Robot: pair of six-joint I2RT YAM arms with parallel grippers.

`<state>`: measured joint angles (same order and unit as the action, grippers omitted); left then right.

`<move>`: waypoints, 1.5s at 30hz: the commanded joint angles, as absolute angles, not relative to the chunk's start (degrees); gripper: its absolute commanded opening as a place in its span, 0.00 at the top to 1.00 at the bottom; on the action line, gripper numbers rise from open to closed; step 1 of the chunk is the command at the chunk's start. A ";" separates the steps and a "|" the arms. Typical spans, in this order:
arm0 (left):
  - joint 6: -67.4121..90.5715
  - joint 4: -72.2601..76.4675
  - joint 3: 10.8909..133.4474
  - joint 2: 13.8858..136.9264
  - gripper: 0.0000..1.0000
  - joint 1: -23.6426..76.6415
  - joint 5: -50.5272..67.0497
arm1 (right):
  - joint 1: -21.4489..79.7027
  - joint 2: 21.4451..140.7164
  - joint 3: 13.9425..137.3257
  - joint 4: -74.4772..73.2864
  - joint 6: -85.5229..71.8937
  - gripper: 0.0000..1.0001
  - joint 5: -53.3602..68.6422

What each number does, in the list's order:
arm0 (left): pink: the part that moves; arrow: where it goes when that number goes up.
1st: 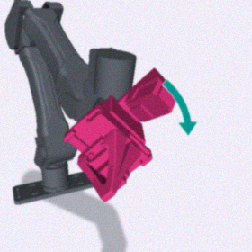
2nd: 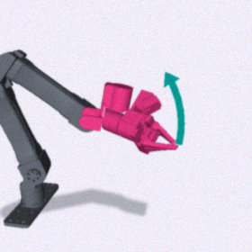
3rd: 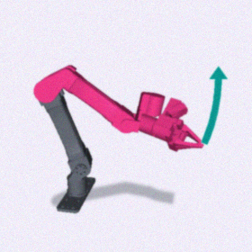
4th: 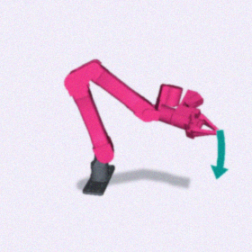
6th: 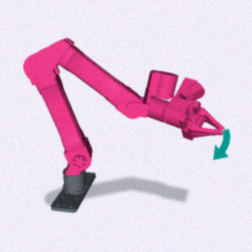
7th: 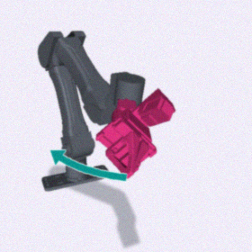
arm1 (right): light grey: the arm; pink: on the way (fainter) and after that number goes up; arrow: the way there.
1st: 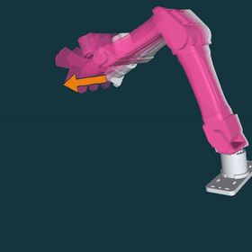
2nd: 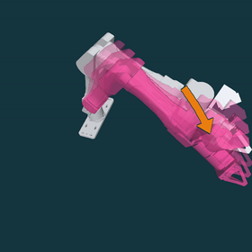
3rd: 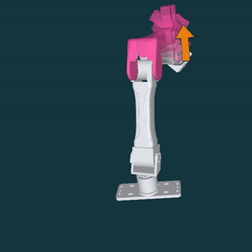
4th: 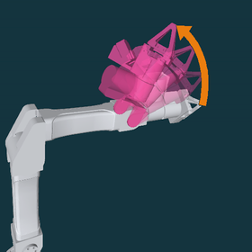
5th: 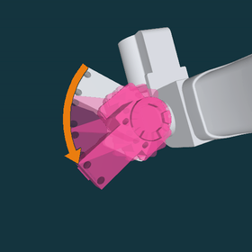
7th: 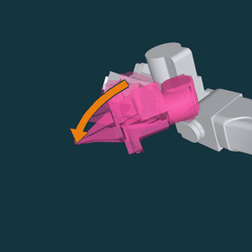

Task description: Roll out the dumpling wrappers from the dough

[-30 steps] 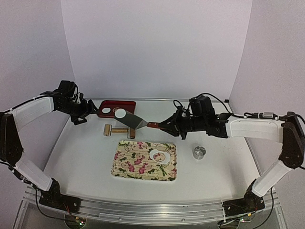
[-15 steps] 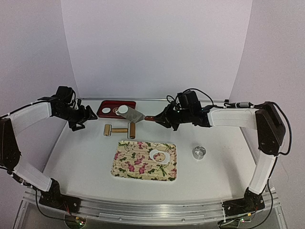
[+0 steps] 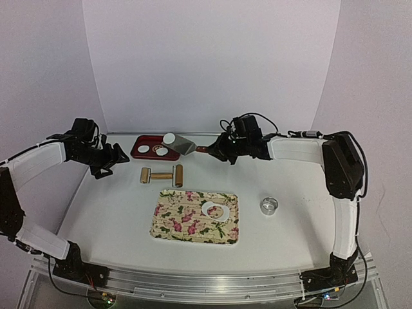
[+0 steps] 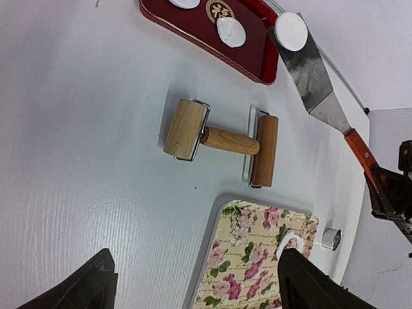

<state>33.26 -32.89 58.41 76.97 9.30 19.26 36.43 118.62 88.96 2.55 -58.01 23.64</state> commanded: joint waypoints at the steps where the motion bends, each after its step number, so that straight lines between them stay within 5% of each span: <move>1: 33.92 -31.39 57.50 74.13 0.13 8.92 17.85 | 36.04 121.01 97.00 2.95 -50.37 1.00 21.54; 45: 33.54 -31.64 54.66 73.66 0.12 8.28 16.96 | 36.99 130.04 116.45 -13.95 -13.09 1.00 5.27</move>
